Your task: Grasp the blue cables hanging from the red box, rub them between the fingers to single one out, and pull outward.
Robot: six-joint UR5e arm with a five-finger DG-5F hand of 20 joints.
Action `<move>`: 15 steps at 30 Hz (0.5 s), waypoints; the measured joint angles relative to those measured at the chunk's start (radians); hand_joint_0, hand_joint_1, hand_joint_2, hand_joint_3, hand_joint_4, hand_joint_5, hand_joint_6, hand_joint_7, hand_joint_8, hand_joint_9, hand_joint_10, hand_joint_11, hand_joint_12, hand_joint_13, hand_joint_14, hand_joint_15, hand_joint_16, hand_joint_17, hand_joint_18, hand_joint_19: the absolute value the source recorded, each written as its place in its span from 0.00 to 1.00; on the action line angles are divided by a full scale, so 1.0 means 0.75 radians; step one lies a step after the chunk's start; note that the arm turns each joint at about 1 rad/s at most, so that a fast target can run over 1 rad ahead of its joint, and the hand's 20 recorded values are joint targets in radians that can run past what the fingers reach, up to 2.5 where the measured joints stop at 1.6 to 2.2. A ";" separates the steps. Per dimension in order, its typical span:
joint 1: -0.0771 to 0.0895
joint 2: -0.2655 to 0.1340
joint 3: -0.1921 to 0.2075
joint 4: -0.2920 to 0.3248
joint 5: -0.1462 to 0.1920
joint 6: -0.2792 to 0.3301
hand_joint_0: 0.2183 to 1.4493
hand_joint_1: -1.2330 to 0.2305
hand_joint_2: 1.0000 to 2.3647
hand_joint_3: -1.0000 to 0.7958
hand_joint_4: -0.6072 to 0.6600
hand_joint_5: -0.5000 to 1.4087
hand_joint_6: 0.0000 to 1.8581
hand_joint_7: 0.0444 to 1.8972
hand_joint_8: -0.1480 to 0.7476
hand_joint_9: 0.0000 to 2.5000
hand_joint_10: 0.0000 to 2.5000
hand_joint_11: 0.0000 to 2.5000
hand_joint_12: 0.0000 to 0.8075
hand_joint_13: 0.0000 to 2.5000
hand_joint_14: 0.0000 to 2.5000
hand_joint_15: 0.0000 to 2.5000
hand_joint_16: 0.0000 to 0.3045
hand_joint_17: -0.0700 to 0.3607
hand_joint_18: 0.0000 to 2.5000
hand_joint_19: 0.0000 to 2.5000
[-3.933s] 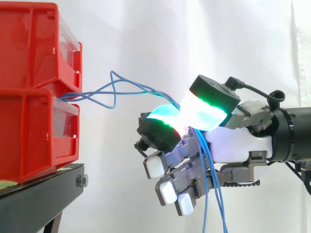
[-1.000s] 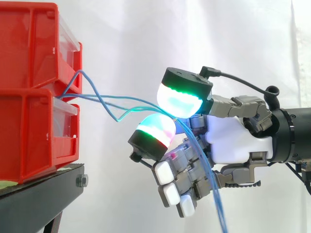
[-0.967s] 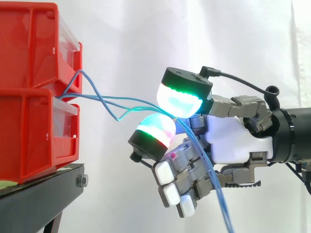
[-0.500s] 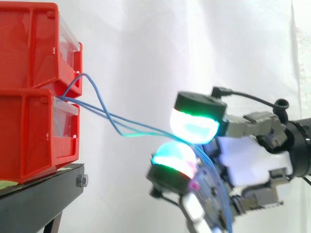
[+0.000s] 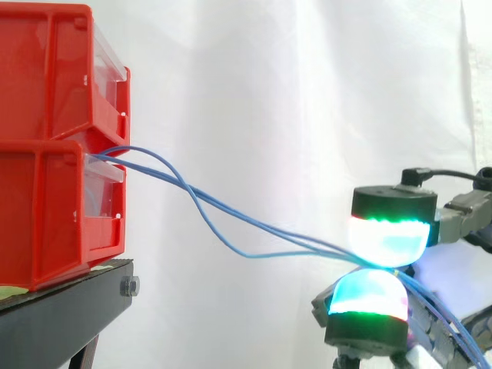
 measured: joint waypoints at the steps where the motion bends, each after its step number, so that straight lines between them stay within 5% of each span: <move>1: 0.000 0.002 0.000 -0.002 0.002 0.000 0.28 0.31 0.00 0.32 0.57 0.19 0.47 0.57 0.46 0.38 0.01 0.17 0.45 0.34 0.01 0.25 0.15 0.39 0.29 0.26; 15: -0.002 0.008 0.035 -0.008 0.022 -0.002 0.23 0.30 0.00 0.28 0.57 0.19 0.47 0.57 0.48 0.38 0.00 0.17 0.47 0.35 0.01 0.24 0.16 0.41 0.30 0.26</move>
